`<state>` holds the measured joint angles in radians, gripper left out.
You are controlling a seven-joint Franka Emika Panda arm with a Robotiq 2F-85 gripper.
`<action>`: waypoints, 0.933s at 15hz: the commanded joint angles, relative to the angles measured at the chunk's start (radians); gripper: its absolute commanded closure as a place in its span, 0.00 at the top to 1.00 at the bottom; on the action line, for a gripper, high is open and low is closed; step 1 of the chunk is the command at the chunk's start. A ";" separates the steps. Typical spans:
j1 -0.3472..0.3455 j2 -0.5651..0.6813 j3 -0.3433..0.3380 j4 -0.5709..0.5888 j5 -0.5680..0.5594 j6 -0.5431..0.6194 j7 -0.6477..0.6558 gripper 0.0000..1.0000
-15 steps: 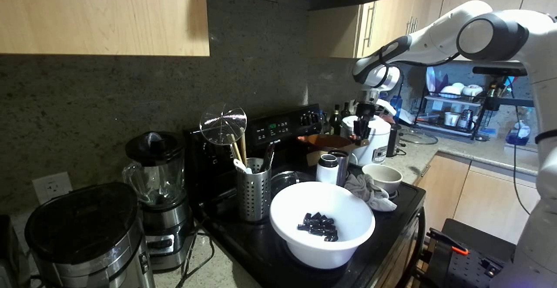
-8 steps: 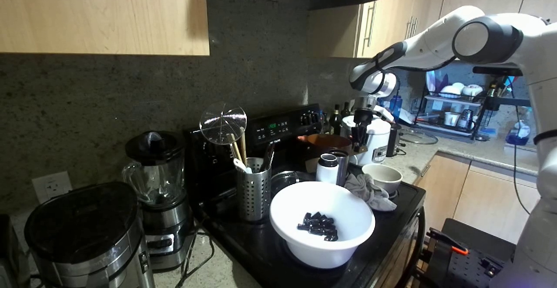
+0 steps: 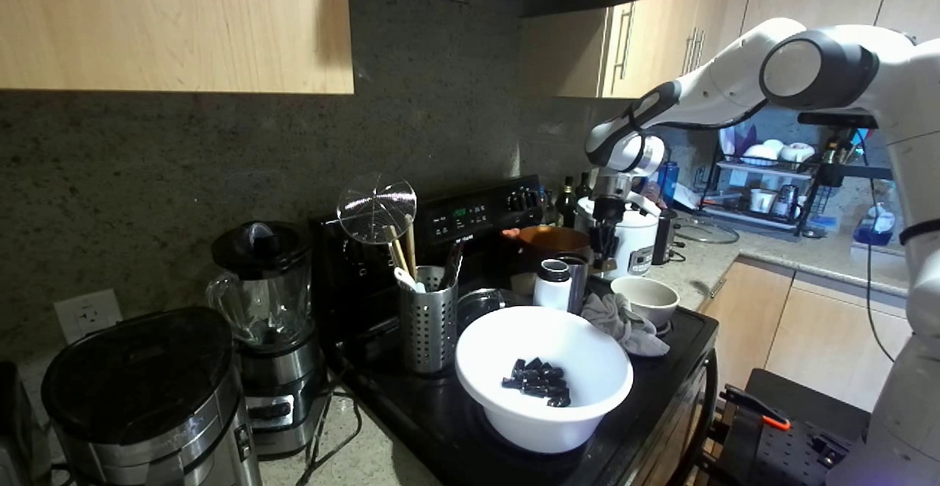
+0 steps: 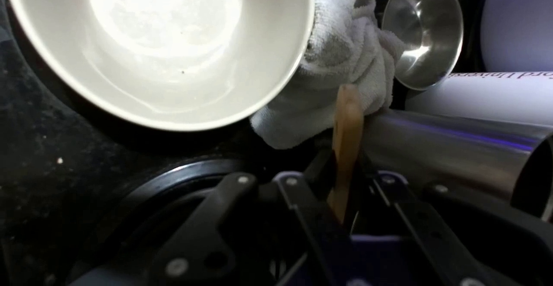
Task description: Use the wooden spatula from the stove to stir the contents in the pot on the upper right plate of the stove, place the spatula back on the stove
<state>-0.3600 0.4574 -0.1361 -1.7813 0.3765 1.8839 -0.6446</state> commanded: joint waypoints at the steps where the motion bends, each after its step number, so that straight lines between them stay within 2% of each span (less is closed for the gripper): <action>1: 0.004 -0.001 0.010 -0.018 -0.017 0.056 0.020 0.04; 3: 0.008 0.002 0.012 -0.020 -0.023 0.077 0.023 0.04; 4: 0.010 0.004 0.013 -0.021 -0.025 0.086 0.024 0.38; 6: 0.012 0.007 0.016 -0.022 -0.038 0.100 0.029 0.48; 12: 0.017 -0.001 0.027 -0.031 -0.065 0.120 0.035 0.94; 14: 0.023 -0.009 0.027 -0.034 -0.081 0.122 0.039 1.00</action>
<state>-0.3472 0.4806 -0.1157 -1.7871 0.3263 1.9792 -0.6395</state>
